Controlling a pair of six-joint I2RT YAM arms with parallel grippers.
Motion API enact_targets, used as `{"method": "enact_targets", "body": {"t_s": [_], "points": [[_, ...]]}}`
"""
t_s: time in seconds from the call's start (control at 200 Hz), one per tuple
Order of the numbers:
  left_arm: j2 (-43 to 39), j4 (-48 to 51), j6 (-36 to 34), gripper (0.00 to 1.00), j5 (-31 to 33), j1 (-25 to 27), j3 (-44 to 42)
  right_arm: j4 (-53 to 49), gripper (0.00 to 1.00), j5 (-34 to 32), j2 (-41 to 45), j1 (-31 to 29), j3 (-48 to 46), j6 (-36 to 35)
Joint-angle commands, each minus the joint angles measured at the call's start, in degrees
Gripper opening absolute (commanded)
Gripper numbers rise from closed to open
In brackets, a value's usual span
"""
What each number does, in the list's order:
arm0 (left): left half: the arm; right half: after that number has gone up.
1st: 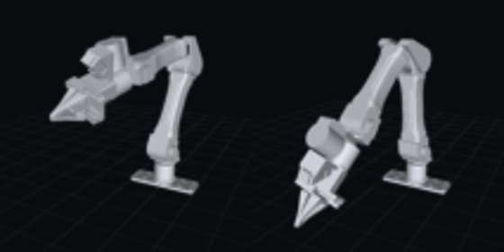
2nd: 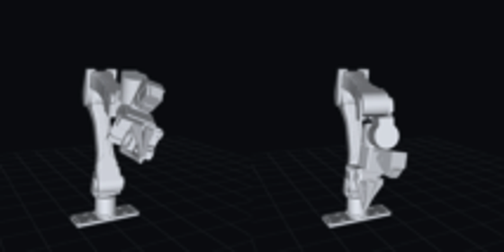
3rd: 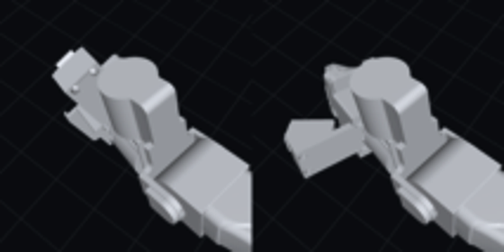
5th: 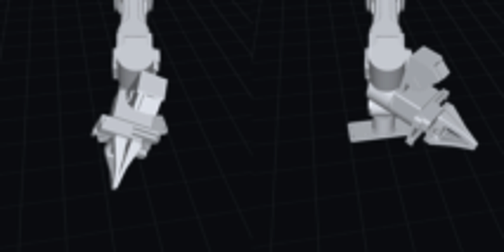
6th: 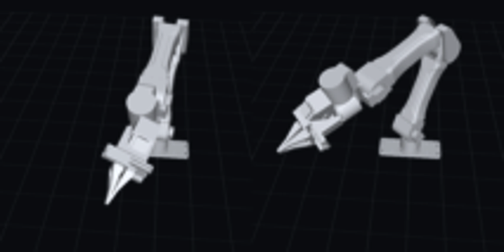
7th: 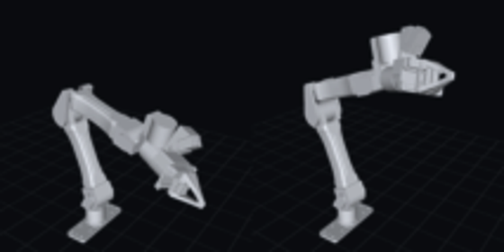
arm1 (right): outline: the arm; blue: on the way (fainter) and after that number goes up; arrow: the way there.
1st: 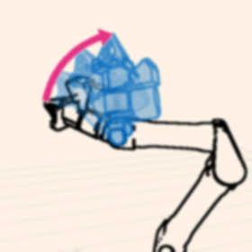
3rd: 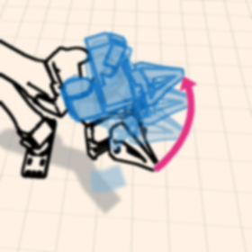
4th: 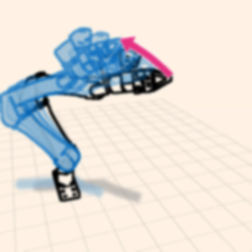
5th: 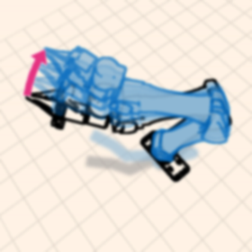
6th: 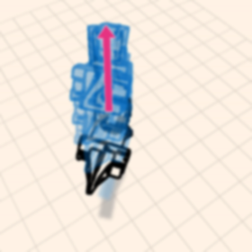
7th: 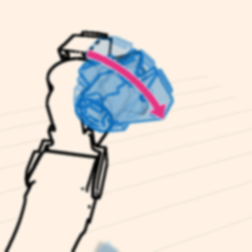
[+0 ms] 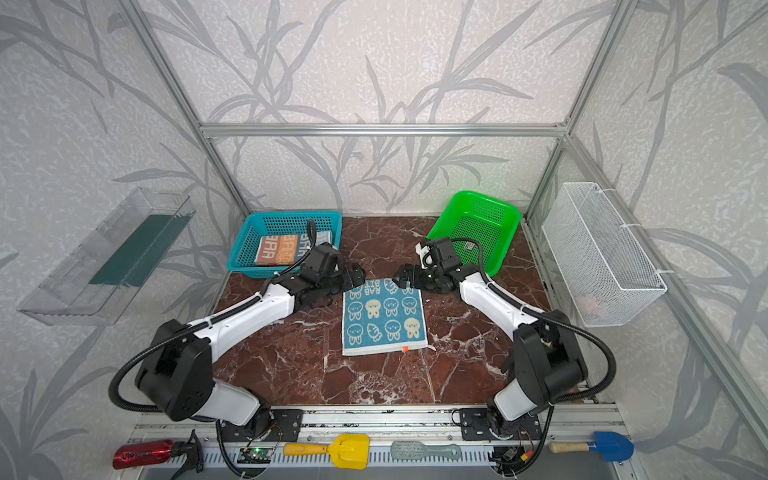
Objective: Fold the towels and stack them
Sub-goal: 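Raise both grippers and move them toward the towel's far edge, then lower both grippers onto the blue towel's far edge and pinch it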
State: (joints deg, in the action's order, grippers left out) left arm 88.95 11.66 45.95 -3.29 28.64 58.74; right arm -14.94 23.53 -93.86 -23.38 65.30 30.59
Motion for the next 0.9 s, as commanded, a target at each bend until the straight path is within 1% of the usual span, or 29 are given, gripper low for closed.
{"method": "enact_targets", "body": {"t_s": [0.0, 0.135, 0.195, 0.305, 0.41, 0.6, 0.705, 0.805, 0.895], "points": [[6.6, -3.5, -0.9, 0.99, -2.0, -0.9, 1.9, 1.5, 0.99, 1.6, -7.0, 1.2, 3.1, 0.4], [13.1, -3.9, -0.5, 0.99, -5.0, -0.9, 6.5, 3.9, 0.99, 4.4, -14.0, 1.8, 7.1, 2.3], [14.4, -5.7, 0.4, 0.99, -5.3, -1.0, 6.5, 5.5, 0.99, 4.8, -15.8, 2.2, 7.4, 3.3], [17.0, -6.2, 0.7, 0.99, -4.9, -1.6, 7.7, 7.8, 0.99, 6.6, -18.3, 2.6, 7.9, 4.1], [17.8, -6.2, 0.7, 0.99, -5.0, -1.9, 8.7, 7.5, 0.99, 7.1, -19.5, 2.7, 9.2, 3.7], [14.9, -5.3, 0.4, 0.99, -4.1, -1.9, 9.1, 7.9, 0.99, 7.3, -18.9, 3.1, 9.8, 4.3], [17.2, -5.6, 0.7, 0.99, -4.5, -2.0, 10.1, 7.9, 0.99, 8.3, -21.3, 3.2, 12.1, 4.8], [19.2, -5.8, 0.8, 0.99, -5.1, -2.0, 10.3, 9.1, 0.99, 8.8, -23.0, 3.3, 12.2, 5.5], [20.6, -5.5, 0.2, 0.99, -4.1, -2.3, 10.2, 9.2, 0.99, 8.8, -24.1, 3.8, 12.3, 5.1]]}}
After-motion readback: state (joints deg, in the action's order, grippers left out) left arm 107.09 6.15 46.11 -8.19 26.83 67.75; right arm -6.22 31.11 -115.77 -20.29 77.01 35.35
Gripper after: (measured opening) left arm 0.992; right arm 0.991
